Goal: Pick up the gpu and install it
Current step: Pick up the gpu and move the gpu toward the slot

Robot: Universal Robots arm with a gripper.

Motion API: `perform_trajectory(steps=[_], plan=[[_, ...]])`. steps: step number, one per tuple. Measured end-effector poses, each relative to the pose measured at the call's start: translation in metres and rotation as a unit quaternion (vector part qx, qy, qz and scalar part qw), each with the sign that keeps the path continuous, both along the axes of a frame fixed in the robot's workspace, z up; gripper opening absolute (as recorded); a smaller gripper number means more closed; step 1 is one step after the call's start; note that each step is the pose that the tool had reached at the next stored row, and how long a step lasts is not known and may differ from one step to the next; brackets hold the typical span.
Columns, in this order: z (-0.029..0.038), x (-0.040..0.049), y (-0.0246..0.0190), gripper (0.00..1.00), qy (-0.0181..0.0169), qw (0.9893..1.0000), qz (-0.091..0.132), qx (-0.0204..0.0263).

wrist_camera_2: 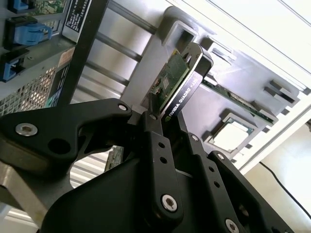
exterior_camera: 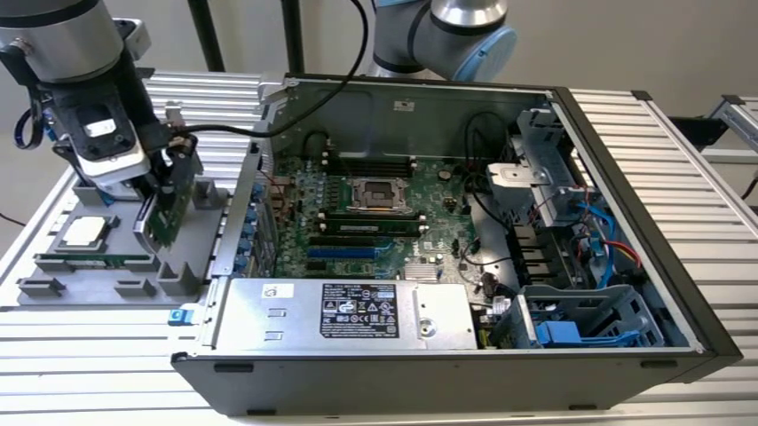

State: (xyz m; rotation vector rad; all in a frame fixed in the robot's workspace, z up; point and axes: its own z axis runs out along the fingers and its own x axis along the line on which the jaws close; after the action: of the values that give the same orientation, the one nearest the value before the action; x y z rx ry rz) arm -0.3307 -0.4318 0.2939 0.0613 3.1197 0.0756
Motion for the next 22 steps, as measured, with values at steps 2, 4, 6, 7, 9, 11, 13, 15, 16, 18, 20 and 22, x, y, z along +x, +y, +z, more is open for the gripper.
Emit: perform_trajectory(steps=[2, 4, 6, 7, 9, 11, 13, 15, 16, 18, 20, 22], plan=[[0.0007, 0.0, 0.0, 0.0, 0.0, 1.0, 0.0, 0.0], [0.001, -0.0001, 0.0001, 0.0, -0.0001, 1.0, 0.0, 0.0001], [0.0015, -0.0001, 0.0001, 0.0, 0.0, 1.0, 0.0, 0.0001], [0.0016, -0.0001, 0.0001, 0.0, 0.0, 1.0, 0.0, 0.0001], [0.0019, -0.0002, 0.0, 0.0, -0.0001, 1.0, 0.0, 0.0001], [0.0024, -0.0003, 0.0, 0.0, 0.0, 1.0, 0.0, 0.0], [0.0035, -0.0004, 0.0, 0.0, 0.0001, 1.0, 0.0, -0.0001], [0.0051, -0.0003, 0.0, 0.0, -0.0001, 1.0, 0.0, 0.0001], [0.0062, -0.0003, 0.0, 0.0, 0.0, 1.0, 0.0, 0.0], [0.0089, -0.0004, 0.0, 0.0, 0.0, 1.0, 0.0, 0.0], [0.0112, -0.0003, 0.0, 0.0, 0.0, 1.0, 0.0, 0.0001], [0.0131, -0.0004, 0.0, 0.0, 0.0, 1.0, 0.0, 0.0]])
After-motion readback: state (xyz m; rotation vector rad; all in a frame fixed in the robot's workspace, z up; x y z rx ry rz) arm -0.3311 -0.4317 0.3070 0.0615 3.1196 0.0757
